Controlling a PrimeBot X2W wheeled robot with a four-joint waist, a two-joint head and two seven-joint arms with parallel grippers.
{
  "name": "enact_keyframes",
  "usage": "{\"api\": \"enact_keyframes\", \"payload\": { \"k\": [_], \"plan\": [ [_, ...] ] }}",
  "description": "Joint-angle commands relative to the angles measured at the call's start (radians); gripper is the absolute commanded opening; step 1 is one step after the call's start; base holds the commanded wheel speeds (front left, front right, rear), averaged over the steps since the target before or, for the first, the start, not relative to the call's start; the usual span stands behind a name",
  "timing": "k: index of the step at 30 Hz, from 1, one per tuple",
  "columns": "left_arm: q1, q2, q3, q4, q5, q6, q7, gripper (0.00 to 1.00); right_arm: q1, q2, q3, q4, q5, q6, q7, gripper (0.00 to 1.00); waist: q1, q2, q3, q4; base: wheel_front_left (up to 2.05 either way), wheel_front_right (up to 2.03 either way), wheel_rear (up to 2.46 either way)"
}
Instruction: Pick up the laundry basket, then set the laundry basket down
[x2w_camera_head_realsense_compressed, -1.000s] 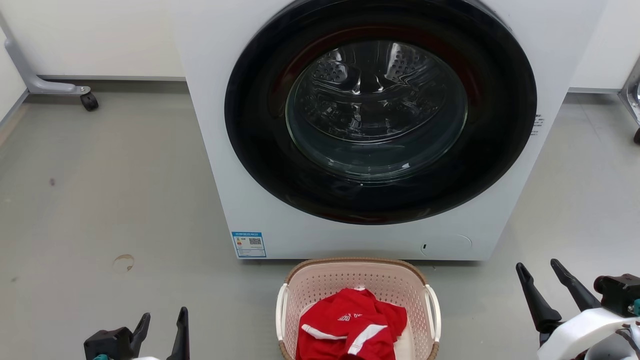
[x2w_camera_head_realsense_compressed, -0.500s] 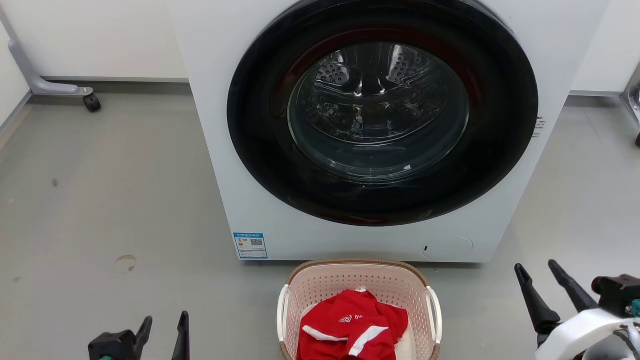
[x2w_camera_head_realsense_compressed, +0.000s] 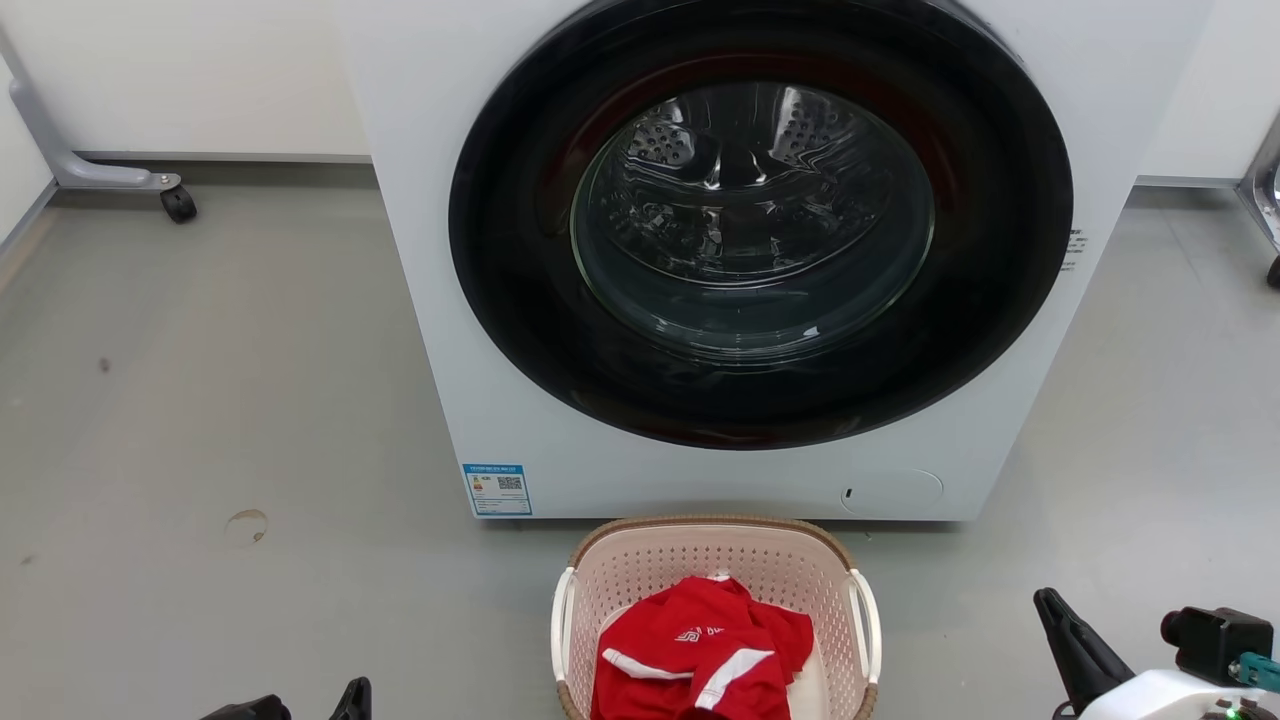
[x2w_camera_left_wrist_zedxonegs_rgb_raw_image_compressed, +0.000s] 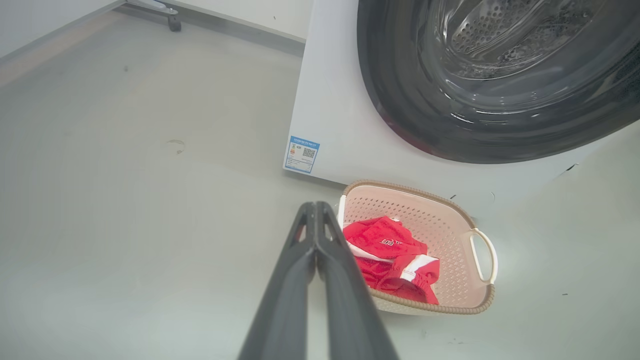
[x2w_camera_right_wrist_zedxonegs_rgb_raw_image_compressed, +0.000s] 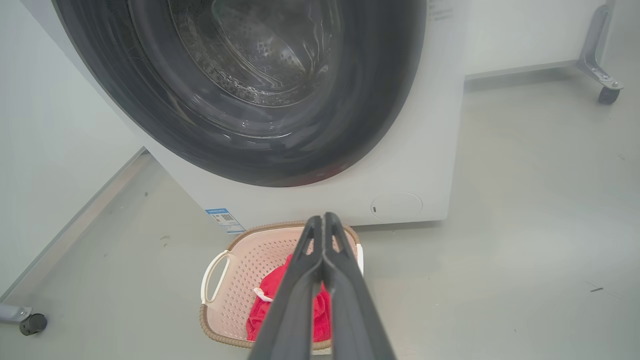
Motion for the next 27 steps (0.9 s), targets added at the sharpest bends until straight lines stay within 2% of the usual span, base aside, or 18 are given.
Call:
{"api": "enact_keyframes", "payload": {
  "k": [1, 27],
  "plan": [
    [-0.035, 0.008, 0.029, -0.017, -0.022, -0.012, 0.001, 0.00, -0.043, -0.022, -0.020, -0.022, 0.029, -0.001, 0.004, 0.00, -0.0004, -0.0001, 0.002, -0.001, 0.00, 0.00, 0.00],
    [-0.071, -0.054, 0.144, -0.005, -0.206, -0.092, 0.044, 0.00, -0.077, -0.016, -0.085, -0.017, 0.248, -0.001, 0.037, 0.00, -0.0005, -0.0001, 0.014, -0.019, 0.00, 0.00, 0.00]
  ]
}}
